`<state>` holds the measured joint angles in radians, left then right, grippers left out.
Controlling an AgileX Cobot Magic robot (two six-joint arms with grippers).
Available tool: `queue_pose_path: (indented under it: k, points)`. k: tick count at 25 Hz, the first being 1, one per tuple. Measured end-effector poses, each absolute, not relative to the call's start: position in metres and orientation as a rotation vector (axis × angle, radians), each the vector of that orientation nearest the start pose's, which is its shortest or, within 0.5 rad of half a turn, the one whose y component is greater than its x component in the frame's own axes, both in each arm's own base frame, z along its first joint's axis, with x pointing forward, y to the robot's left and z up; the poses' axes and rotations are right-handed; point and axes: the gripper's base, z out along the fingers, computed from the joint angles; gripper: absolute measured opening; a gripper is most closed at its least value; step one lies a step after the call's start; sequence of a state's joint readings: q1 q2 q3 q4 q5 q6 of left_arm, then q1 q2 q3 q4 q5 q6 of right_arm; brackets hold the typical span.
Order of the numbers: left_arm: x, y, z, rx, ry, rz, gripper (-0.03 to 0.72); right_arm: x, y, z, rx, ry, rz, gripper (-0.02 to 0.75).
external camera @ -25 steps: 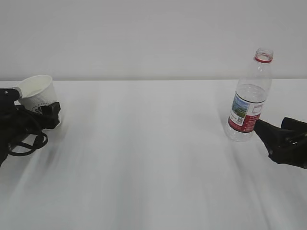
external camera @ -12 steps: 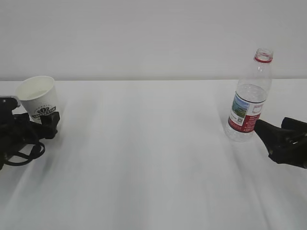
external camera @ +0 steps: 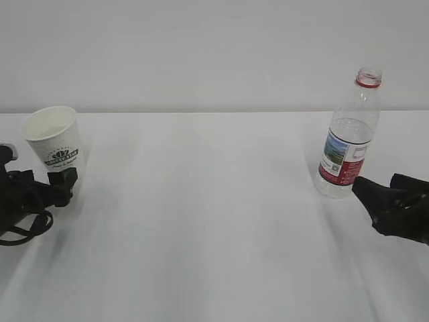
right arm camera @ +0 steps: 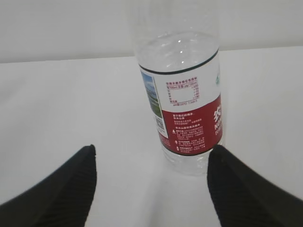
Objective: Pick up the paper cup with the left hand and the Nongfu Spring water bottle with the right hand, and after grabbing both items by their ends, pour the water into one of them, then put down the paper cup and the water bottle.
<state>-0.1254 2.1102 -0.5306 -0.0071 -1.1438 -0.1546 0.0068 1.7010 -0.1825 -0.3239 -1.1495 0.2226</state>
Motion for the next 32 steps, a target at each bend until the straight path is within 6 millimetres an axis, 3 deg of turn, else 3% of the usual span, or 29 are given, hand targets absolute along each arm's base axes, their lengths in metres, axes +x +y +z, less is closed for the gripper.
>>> queue_pose_path:
  k: [12, 24, 32]
  points:
    - [0.298, -0.043, 0.090, 0.031, 1.858, -0.244, 0.600, 0.215, 0.028, 0.126, -0.129, 1.874, 0.340, 0.548]
    - [0.258, -0.041, 0.105, 0.063, 1.886, -0.261, 0.589, 0.214, 0.028, 0.142, -0.139, 1.799, 0.332, 0.548]
    - [0.254, -0.045, 0.143, 0.119, 1.743, -0.292, 0.553, 0.212, 0.028, 0.156, -0.150, 1.732, 0.322, 0.548]
